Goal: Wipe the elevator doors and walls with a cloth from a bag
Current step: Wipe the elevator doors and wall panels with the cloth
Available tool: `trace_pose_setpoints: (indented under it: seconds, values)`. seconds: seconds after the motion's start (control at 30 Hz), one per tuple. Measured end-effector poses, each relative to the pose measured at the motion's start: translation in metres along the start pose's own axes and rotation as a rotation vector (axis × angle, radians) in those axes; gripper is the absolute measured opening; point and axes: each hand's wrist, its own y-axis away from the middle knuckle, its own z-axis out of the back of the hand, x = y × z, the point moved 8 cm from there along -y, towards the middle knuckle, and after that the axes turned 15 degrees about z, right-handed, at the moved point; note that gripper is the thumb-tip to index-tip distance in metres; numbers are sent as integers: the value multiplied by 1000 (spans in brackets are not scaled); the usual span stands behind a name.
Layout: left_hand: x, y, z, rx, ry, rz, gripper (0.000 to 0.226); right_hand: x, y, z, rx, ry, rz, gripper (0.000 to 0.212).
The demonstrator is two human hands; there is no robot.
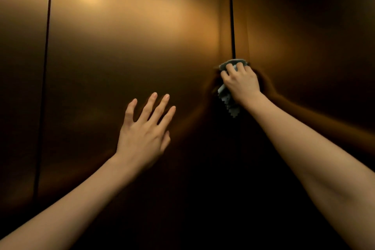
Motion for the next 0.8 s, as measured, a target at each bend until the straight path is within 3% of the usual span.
trace_pose_setpoints:
  seconds: [0.13, 0.8]
  values:
    - [7, -7, -1, -3, -12, 24, 60, -6, -11, -1, -35, -126, -29, 26]
    - [12, -25, 18, -79, -27, -145, 52, -38, -49, -2, -151, -24, -59, 30]
